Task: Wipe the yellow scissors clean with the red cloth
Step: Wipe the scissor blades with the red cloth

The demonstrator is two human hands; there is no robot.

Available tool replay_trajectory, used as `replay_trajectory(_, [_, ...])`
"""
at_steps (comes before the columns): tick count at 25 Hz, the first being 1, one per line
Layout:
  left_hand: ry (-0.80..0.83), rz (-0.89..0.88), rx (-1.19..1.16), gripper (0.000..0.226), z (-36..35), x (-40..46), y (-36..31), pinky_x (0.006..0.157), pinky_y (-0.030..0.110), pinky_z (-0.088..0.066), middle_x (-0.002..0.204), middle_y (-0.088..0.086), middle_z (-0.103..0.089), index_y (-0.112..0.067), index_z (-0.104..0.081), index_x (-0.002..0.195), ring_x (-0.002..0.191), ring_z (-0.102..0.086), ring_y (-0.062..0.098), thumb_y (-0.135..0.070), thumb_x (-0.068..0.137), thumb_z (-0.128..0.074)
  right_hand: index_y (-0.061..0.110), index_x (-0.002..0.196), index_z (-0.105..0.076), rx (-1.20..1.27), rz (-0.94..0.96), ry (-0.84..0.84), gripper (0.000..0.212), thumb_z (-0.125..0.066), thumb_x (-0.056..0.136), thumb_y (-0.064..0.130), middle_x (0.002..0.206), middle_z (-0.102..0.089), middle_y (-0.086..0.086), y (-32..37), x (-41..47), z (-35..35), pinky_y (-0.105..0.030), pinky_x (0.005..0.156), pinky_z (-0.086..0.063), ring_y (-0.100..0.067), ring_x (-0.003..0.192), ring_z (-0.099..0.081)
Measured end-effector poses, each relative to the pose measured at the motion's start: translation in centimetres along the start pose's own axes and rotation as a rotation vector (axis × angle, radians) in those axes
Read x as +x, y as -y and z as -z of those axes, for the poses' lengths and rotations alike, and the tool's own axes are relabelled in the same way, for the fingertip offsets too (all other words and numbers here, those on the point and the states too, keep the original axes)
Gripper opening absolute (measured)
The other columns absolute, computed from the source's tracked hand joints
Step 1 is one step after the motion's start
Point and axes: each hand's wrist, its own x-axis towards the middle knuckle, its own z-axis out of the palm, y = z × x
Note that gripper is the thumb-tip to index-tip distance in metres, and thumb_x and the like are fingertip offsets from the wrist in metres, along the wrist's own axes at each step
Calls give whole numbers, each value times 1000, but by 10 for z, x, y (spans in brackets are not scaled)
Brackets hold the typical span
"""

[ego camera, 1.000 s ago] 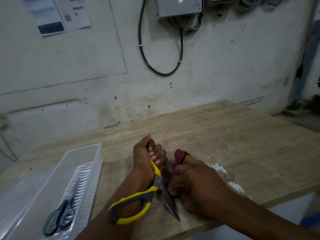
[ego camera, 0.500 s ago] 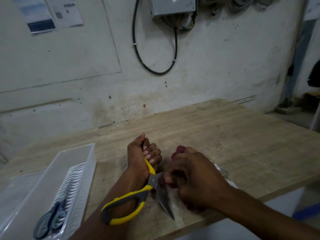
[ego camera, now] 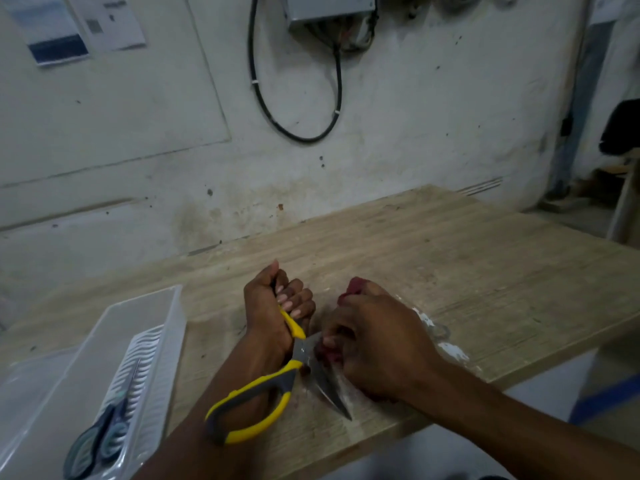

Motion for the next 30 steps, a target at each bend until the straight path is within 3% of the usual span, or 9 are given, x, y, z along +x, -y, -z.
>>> replay_trajectory(2, [7,-8,4,58,-1,2,0,36,13,-21,40,-3,-24,-16,-36,48,30,-24,12,-33,104,-39,29,78,-75,213,-28,-97,7,-69,78,34,75,-67,14,-1,-5,6,-31,69,-51,-8,85,-55])
replay_trajectory(4, [3,-23,22,59,-1,3,0,38,13,-21,40,-3,-24,-15,-36,48,30,-24,12,-33,104,-38,32,82,-76,252,-3,-62,9,-72,75,36,77,-69,16,3,-9,6,-31,70,-51,-6,85,-56])
replay_trajectory(7, [-5,-25,28,60,1,6,-1,36,13,-23,40,-3,-24,-15,-36,47,30,-24,12,-32,104,-37,38,90,-74,149,37,40,17,-70,73,43,84,-69,15,15,-6,-1,-38,74,-56,-9,97,-57])
replay_trajectory(12, [-48,-32,-19,56,6,3,-1,35,14,-22,41,-3,-23,-16,-35,48,31,-23,12,-32,102,-41,30,93,-73,-76,-89,37,16,-70,82,41,91,-66,9,4,3,5,-33,78,-54,-12,109,-53])
replay_trajectory(16, [-24,-39,-9,58,2,3,-4,34,15,-24,41,-3,-23,-16,-36,48,31,-23,12,-32,104,-39,32,82,-77,207,-64,-76,7,-73,79,37,78,-68,16,-7,-1,7,-33,74,-52,-7,89,-54])
replay_trajectory(22, [-42,-41,6,57,2,4,-3,35,15,-26,42,-3,-25,-16,-36,50,32,-24,12,-32,104,-39,30,84,-72,166,70,175,13,-65,75,36,86,-66,11,6,-5,7,-40,74,-56,-12,93,-58])
replay_trajectory(25, [-57,-20,-12,56,4,4,-2,33,14,-25,41,-3,-24,-15,-35,48,30,-23,12,-31,102,-42,29,77,-74,213,177,436,12,-66,75,22,80,-72,10,-9,-16,36,-36,71,-58,-8,85,-66])
replay_trajectory(26, [-55,-16,-18,56,2,4,-2,33,14,-25,41,-3,-24,-15,-36,47,30,-24,12,-31,101,-42,28,77,-76,250,149,443,15,-68,77,16,77,-73,11,-13,-16,45,-33,70,-58,-10,81,-68])
replay_trajectory(30, [-26,-22,-8,58,-1,7,-5,36,12,-22,39,-4,-23,-16,-35,44,30,-24,11,-32,100,-39,31,79,-77,287,125,20,12,-85,79,21,73,-68,21,-7,3,41,-17,69,-45,-6,81,-60])
